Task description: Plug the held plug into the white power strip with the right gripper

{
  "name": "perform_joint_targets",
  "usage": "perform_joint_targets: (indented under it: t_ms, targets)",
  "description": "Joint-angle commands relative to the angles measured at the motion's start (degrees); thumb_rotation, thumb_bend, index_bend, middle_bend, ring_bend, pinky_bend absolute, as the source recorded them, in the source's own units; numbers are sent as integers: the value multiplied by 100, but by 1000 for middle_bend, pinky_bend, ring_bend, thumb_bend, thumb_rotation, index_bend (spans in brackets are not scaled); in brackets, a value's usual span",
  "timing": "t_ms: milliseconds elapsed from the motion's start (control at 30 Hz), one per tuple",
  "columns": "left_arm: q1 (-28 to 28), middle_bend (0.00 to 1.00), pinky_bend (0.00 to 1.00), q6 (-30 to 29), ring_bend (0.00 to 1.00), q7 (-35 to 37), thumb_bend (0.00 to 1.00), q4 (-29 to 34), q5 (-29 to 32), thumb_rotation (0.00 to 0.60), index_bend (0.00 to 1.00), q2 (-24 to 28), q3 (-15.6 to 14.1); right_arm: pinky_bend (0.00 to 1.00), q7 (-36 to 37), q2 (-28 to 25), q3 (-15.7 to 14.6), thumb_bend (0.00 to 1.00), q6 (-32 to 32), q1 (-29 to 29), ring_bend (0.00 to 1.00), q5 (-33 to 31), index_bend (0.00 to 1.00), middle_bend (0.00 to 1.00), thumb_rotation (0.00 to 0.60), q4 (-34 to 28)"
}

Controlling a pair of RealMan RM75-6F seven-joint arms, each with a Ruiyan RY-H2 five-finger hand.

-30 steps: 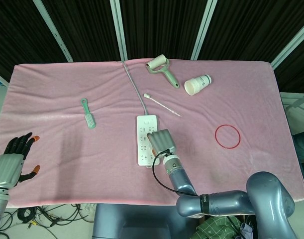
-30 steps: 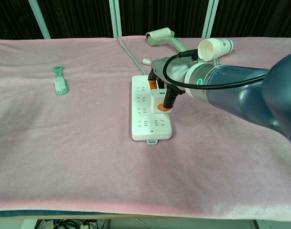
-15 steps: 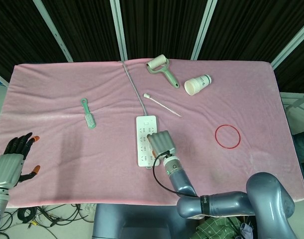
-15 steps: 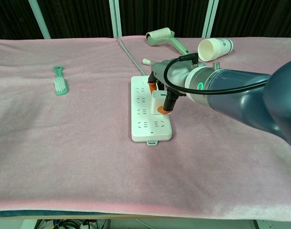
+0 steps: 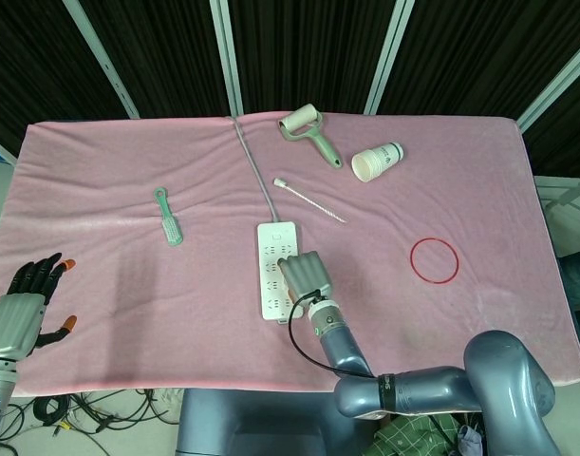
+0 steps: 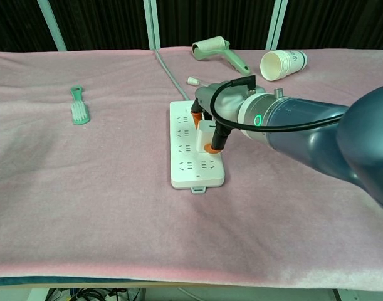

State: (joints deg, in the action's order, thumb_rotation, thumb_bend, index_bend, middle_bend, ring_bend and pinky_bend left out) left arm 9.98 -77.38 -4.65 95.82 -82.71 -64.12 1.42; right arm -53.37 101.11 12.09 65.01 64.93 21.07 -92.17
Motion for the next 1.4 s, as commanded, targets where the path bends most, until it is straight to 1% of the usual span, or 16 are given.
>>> perform_joint_targets:
  t_ms: [33,300,1400]
  targets:
    - [0,0,0,-1,0,0,297,2,-2,600,91,0,0,624,-9,33,-4,452,-15,6,834,6,1000,886,600,34]
    - [2,0,0,0,0,10,296,-4,-1,600,91,4,2,635,-68,144,-39,458,-12,21,847,53,1000,897,600,151]
    - [2,0,0,-3,0,7,297,-7,-2,600,91,2,3,640,-217,311,-177,464,-69,-59,852,143,1000,904,600,219]
